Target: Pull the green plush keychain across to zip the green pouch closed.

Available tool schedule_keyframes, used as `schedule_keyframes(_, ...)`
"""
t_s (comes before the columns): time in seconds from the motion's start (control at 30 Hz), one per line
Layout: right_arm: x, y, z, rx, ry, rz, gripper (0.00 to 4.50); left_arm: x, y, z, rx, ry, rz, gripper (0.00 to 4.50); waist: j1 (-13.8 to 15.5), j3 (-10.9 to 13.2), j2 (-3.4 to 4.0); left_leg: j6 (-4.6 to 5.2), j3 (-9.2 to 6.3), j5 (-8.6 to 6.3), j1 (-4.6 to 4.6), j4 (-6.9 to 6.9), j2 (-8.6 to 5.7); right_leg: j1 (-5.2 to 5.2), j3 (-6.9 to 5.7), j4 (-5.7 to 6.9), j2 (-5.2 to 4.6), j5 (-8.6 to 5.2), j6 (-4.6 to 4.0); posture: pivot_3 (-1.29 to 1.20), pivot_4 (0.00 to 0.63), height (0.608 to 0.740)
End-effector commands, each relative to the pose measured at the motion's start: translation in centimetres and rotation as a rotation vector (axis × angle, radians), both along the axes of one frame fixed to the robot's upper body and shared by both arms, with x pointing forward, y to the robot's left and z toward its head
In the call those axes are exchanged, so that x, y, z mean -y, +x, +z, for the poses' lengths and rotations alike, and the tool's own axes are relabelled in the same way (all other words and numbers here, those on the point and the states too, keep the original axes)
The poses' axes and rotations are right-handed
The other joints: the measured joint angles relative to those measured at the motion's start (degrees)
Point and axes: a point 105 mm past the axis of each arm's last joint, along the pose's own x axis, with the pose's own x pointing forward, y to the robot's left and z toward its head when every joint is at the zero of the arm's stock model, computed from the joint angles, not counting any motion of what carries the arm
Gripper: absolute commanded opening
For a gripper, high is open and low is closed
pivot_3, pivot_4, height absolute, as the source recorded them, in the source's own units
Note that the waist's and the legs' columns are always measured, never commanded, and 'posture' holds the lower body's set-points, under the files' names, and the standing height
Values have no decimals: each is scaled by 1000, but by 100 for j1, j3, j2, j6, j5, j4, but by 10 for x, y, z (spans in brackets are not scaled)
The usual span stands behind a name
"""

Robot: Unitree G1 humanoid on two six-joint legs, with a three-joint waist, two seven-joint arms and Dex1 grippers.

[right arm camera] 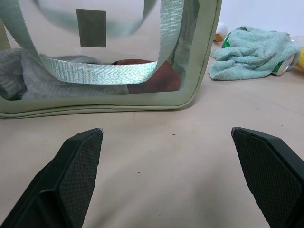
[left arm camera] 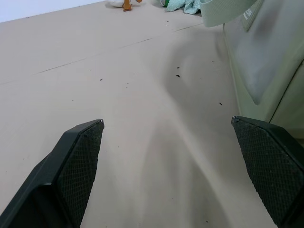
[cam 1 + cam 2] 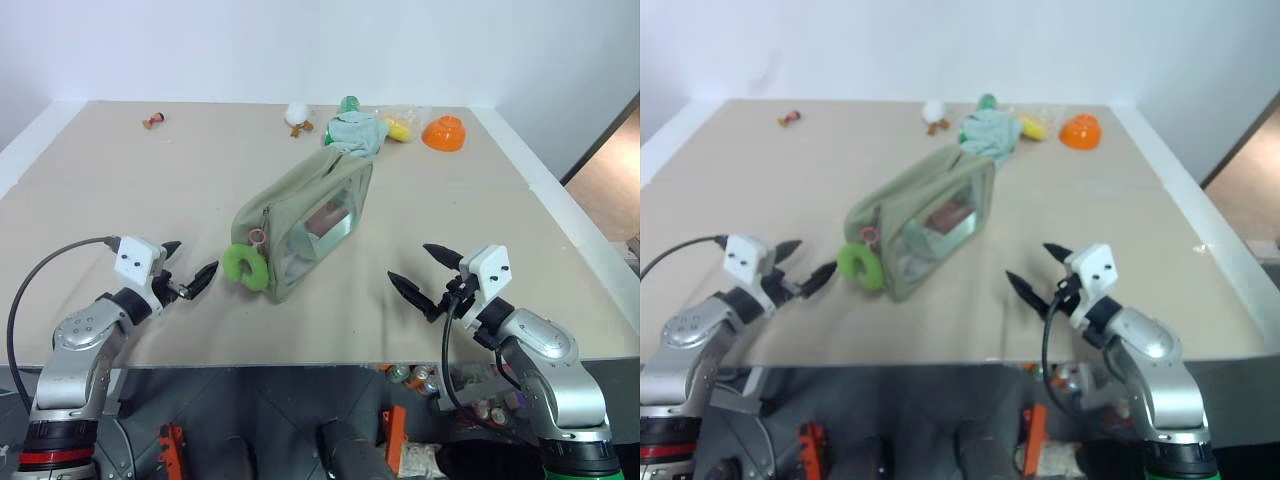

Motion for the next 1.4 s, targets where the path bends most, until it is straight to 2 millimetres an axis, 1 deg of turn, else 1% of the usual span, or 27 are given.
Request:
schedule_keyframes(0.03,4,1,10,34,11,-13,4500,-2,-2,14,55,-14,-22,4470,0,0,0,0,0,0,0,0,0,0,0,0,0,0,0,0,150,739)
schedule_keyframes(0.13,6,2,10,13,44,-27,4500,1,-7,17,62,-74,-98,4470,0,0,0,0,0,0,0,0,0,0,0,0,0,0,0,0,150,739)
schedule_keyframes(0.27,7,3,12,-18,57,-10,4500,2,-6,22,62,-68,-156,4470,0,0,0,0,0,0,0,0,0,0,0,0,0,-1,-1,0,150,739)
schedule_keyframes(0.4,7,2,14,-21,44,-2,4500,-1,-1,26,72,-49,-166,4470,0,0,0,0,0,0,0,3,0,0,-1,0,0,-5,-9,0,150,739)
schedule_keyframes(0.57,7,1,15,-16,38,-5,4500,-2,-1,27,74,-50,-176,4470,-4,0,0,0,0,0,0,1,0,0,-1,0,0,0,2,0,150,739)
schedule_keyframes(0.77,9,2,19,0,-1,12,4500,-1,-6,32,87,-62,-187,4470,-4,0,0,0,-1,0,-3,1,0,-1,-3,0,0,2,7,0,150,739)
schedule_keyframes(0.87,9,5,30,32,-35,54,4500,1,-15,38,97,-88,-206,4470,-8,1,1,0,-1,0,-3,1,1,-1,-3,1,0,3,10,0,150,739)
schedule_keyframes(0.97,5,18,53,85,-81,118,4500,5,-29,45,90,-119,-235,4470,-28,3,4,0,0,0,-3,4,2,-2,-3,2,0,4,8,0,150,739)
schedule_keyframes(1.03,-2,35,74,133,-127,187,4500,10,-41,51,82,-131,-267,4470,-65,9,11,1,6,0,-2,7,3,-3,-1,2,-3,4,2,0,150,739)
schedule_keyframes(1.1,-5,48,87,162,-155,226,4500,15,-49,54,71,-136,-292,4470,-70,12,14,9,15,5,0,10,3,-5,2,2,-5,8,-10,0,150,739)
schedule_keyframes(1.2,-13,68,103,217,-220,284,4500,21,-58,60,57,-143,-328,4470,-43,10,12,14,0,8,8,6,3,6,-10,2,-1,4,-18,0,150,739)
schedule_keyframes(1.27,-20,81,113,241,-250,320,4500,25,-61,64,56,-137,-344,4470,-42,13,14,14,-2,8,7,6,3,5,-14,2,-1,0,-24,0,150,739)
schedule_keyframes(1.3,-26,90,119,247,-272,354,4500,27,-61,67,67,-132,-353,4470,-42,14,16,14,-1,8,4,6,3,3,-14,2,-1,0,-23,0,150,739)
schedule_keyframes(1.4,-43,108,124,249,-328,416,4500,35,-60,75,89,-126,-372,4470,-49,20,23,14,5,8,0,6,2,-2,-12,1,-4,4,-18,0,150,739)
